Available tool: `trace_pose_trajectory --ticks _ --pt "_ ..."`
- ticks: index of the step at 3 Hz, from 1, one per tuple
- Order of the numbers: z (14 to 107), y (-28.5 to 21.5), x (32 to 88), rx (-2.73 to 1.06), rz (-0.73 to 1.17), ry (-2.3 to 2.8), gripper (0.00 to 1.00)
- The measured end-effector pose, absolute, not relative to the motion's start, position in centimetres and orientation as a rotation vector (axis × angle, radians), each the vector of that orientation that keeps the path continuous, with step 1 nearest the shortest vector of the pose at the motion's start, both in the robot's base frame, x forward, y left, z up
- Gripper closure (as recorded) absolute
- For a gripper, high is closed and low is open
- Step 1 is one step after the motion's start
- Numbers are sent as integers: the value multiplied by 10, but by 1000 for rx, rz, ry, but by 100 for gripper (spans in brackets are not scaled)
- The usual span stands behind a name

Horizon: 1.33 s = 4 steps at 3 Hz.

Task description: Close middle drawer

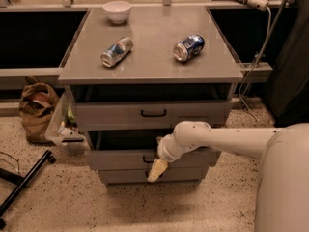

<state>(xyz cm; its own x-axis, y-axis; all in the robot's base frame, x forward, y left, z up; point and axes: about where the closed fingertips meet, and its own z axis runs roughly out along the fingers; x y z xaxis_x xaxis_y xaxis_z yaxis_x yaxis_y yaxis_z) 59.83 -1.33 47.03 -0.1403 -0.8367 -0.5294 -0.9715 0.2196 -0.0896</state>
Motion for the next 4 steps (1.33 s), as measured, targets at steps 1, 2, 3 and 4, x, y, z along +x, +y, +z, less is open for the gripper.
trace_pose_trajectory --ticks 1,2,3,4 --pt "495 -44 581 -1627 282 2058 0" --pt "488 -79 556 -1572 256 2142 0" --pt "464 -93 539 -1562 288 2207 0" --pt "432 -89 531 -1592 353 2240 0"
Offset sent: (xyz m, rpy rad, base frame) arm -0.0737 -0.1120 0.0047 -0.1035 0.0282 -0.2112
